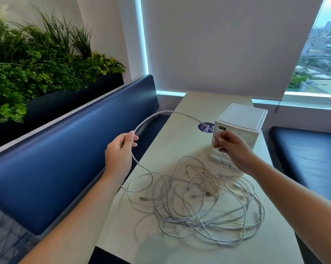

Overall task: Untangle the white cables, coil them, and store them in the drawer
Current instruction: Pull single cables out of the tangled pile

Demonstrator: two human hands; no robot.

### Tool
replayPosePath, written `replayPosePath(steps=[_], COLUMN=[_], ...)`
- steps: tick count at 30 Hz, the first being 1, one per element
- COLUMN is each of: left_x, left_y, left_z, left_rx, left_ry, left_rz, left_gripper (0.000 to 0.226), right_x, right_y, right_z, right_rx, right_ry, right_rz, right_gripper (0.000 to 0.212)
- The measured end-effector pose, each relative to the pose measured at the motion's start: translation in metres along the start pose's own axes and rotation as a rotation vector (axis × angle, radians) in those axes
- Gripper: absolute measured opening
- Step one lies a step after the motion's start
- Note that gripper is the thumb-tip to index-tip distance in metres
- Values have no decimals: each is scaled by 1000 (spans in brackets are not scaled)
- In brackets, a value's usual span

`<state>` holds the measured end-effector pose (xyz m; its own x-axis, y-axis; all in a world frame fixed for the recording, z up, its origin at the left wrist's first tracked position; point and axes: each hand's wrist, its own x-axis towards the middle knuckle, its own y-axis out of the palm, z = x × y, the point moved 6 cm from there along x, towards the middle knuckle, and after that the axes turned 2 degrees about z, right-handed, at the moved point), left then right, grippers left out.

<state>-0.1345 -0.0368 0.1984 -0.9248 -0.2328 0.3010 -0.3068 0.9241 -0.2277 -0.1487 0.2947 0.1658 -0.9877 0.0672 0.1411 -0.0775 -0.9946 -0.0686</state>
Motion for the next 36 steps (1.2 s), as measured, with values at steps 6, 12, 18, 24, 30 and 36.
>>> replayPosePath(steps=[6, 12, 18, 24, 30, 36], left_x=[10, 12, 13, 12, 11, 17], left_y=[-12, 6, 9, 2, 2, -11], left_z=[9, 5, -1, 5, -4, 0], left_rx=[15, 87, 90, 124, 100, 99], left_ry=[-48, -35, -23, -22, -14, -50], left_rz=[-86, -15, -23, -27, -38, -71], left_gripper=[29, 29, 29, 30, 30, 29], right_x=[-32, -55, -62, -81, -75, -80], right_y=[-14, -4, -18, -22, -32, -28], right_z=[-24, -50, -74, -83, -96, -93], right_rx=[-720, -1069, -1046, -1127, -1029, -592], right_ry=[-121, -266, -25, -102, 73, 195], right_rz=[80, 248, 217, 290, 204, 257], right_gripper=[10, 2, 15, 21, 26, 28])
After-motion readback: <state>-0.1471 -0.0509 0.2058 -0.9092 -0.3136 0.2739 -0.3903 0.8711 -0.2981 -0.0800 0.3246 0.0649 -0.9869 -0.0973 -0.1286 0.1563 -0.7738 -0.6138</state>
